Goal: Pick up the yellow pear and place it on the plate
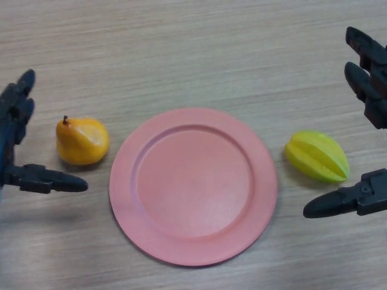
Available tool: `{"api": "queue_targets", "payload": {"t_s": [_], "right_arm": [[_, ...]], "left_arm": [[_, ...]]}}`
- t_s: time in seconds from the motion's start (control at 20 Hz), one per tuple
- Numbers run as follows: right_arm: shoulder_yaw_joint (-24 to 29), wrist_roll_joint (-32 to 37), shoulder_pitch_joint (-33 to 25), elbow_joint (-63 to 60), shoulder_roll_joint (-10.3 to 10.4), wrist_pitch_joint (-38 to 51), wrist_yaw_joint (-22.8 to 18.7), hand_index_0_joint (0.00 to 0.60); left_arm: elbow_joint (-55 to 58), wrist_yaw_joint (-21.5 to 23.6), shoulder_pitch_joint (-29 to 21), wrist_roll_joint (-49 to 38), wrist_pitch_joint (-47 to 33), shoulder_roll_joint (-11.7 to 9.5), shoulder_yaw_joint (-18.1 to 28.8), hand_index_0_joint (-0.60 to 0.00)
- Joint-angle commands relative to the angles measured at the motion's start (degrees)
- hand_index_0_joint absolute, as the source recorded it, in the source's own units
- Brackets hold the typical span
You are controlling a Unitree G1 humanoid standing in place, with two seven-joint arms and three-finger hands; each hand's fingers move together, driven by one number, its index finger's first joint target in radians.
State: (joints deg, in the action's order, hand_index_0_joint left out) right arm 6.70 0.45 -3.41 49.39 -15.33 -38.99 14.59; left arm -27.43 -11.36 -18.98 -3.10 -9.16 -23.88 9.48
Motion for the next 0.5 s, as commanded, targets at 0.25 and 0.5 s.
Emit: {"api": "queue_targets", "payload": {"t_s": [0.25, 0.5], "right_arm": [[6.3, 3.8, -1.4, 5.8, -1.4, 2.1, -3.2, 0.000], [6.9, 4.4, -0.7, 6.3, -2.1, 1.7, -2.9, 0.000]], "left_arm": [[-5.2, 4.7, -7.0, -5.7, -10.5, -1.3, 1.9, 0.000], [-13.6, 4.8, -10.2, -7.7, -13.8, -0.4, 0.8, 0.000]]}}
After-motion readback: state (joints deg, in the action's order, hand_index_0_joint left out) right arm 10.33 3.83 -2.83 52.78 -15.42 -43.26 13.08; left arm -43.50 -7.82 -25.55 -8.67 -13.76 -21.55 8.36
